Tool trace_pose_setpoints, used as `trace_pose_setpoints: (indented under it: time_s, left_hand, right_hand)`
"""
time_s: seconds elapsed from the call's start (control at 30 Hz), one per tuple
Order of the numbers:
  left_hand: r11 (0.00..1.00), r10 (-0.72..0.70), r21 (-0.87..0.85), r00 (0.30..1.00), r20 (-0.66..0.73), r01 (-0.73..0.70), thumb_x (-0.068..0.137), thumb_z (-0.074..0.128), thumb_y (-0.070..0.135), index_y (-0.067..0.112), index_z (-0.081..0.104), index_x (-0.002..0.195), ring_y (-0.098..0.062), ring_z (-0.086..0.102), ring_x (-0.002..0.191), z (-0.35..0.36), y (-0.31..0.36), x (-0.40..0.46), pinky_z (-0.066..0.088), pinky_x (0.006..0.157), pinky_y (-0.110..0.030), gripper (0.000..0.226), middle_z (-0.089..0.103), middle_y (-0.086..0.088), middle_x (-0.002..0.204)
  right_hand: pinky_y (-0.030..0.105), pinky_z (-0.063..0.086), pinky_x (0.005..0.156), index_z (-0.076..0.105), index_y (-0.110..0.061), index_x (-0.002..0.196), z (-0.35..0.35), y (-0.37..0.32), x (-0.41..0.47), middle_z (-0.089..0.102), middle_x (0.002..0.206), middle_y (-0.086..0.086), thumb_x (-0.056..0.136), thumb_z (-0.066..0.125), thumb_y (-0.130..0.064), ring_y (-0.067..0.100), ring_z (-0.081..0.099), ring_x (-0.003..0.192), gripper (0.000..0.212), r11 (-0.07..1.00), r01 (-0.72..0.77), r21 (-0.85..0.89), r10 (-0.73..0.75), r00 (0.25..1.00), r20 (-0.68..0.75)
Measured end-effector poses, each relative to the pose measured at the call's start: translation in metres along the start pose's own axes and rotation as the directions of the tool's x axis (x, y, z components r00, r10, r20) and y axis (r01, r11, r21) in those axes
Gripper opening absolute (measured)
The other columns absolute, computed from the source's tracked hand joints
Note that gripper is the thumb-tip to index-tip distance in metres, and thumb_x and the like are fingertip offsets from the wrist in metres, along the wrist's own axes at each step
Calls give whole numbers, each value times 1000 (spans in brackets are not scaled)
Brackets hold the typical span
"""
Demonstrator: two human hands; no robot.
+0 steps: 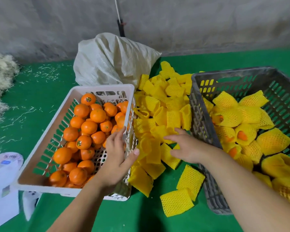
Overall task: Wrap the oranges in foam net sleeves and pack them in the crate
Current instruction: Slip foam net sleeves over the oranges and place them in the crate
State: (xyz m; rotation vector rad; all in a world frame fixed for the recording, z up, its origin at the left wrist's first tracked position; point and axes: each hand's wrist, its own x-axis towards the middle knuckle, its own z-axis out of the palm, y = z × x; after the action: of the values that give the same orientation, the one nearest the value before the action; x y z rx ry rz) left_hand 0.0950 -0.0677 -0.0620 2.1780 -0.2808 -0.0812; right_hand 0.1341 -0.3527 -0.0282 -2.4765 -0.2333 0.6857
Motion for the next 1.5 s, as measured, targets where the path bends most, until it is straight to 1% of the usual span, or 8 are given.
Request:
trace_pose_setpoints:
  time_s: [0.23,0.5,0.7,0.87,1.0,1.23,1.37,1.5]
  left_hand:
    - [927,-207,225,912,-355,299,94,49,53,20,26,162,-31,31,146,-33,-38,38,22,117,-49,79,39,-3,154]
    - [576,-683,619,730,7,534,97,68,22,36,-8,166,-44,44,138,-38,-95,52,52,97,-38,104,-37,-1,165]
    - [666,-512,532,839,-184,523,95,72,28,24,-14,166,-46,41,137,-31,-97,56,48,104,-47,112,-6,-9,168]
    - [620,-568,578,812,-136,531,93,69,14,29,12,165,-34,60,93,-34,-91,61,45,61,-30,93,-10,-12,166]
    - [448,-506,813,855,-112,372,103,59,32,12,-7,167,-39,31,146,-28,-101,62,44,102,-39,94,-5,-13,170]
    - [170,-477,983,879,22,68,108,48,24,7,26,164,-43,-19,158,-28,-113,72,55,95,-40,62,-2,-10,173]
    - [214,-400,962,913,-75,173,104,58,16,13,15,167,-40,20,154,-23,-119,68,56,78,-31,77,-20,-10,165]
    - [371,-437,859,882,-175,354,101,68,20,19,25,160,-41,33,147,-21,-116,64,58,91,-35,73,-6,-8,149]
  right_hand:
    - [53,19,123,29,-52,155,34,-52,34,-21,168,4,98,56,-49,39,-7,155,63,977,77,-201,-7,945,326]
    - [33,28,121,32,-18,159,40,-37,54,16,169,2,103,58,-37,20,30,151,65,995,74,-61,-60,976,210]
    - [34,39,112,54,-12,145,30,-41,60,39,158,4,103,59,-27,24,48,137,45,991,127,28,-127,992,0]
    - [37,39,114,57,-13,143,31,-44,57,41,156,4,105,55,-24,23,46,139,40,989,146,28,-146,989,2]
    - [39,44,109,69,-12,129,26,-45,57,57,140,3,104,56,-17,21,52,130,29,976,191,101,-178,977,-121]
    - [13,33,43,63,-24,99,25,-41,61,63,77,-21,95,68,-11,1,50,51,15,942,217,255,-148,953,-264]
    - [32,45,58,46,-27,129,23,-42,61,58,108,1,91,71,-7,12,55,69,49,935,171,310,-93,964,-250]
    - [11,36,57,61,-22,135,19,-38,66,57,101,-2,94,66,-10,2,48,69,43,951,213,222,-150,951,-271]
